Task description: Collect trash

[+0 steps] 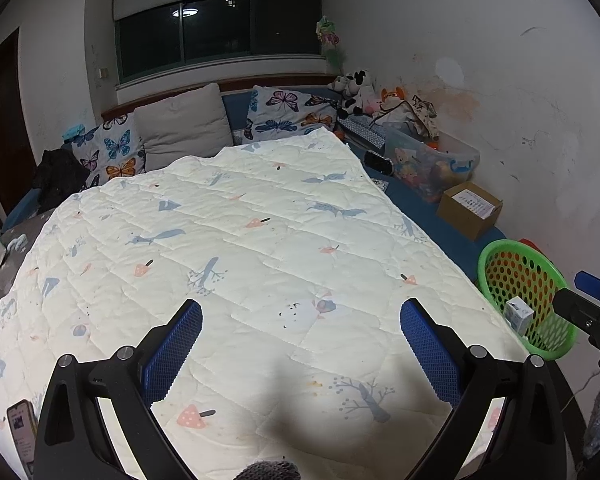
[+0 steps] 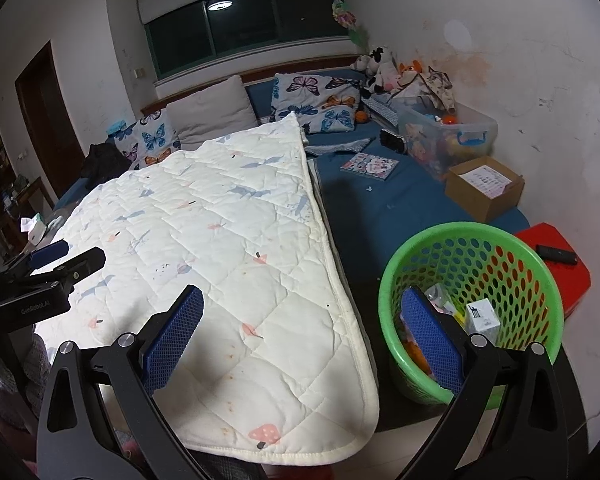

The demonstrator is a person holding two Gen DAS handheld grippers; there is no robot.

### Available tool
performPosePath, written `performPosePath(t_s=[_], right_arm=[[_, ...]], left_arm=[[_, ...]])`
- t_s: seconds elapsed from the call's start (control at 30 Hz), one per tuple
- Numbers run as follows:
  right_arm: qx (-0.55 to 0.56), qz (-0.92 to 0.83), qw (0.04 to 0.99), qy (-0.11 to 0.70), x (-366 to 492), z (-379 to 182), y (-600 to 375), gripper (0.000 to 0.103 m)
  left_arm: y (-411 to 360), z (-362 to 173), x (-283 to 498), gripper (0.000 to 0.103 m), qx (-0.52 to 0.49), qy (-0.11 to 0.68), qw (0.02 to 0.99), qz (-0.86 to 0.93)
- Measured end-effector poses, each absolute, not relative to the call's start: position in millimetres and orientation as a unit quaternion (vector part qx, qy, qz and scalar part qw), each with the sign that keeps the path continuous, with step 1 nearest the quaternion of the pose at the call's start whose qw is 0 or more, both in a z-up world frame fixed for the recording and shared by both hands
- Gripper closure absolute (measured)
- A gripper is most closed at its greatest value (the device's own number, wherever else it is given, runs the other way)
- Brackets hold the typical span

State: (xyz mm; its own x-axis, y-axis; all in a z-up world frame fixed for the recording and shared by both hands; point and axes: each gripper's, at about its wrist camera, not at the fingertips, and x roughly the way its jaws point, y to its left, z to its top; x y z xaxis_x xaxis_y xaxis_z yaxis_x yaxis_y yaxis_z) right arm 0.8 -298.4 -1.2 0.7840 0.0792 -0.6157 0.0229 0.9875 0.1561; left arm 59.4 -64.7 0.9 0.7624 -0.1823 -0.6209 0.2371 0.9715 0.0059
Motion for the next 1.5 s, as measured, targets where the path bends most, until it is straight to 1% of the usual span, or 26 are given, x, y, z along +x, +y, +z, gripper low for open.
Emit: performPosePath(t_s=[0.67, 1.5], right_arm=[[0.081, 0.010, 0.946, 0.313, -14.7, 7.9, -301.8, 0.005], [0.083, 0.011, 0.945, 0.315, -15.5, 5.0, -302.1, 0.005]], left_arm=[[-77.0, 6.8, 46.6, 0.007, 0.055, 0.318, 0.939, -0.121], [-81.2, 5.2, 45.8, 0.007, 0.056, 0.318, 0.938, -0.126]])
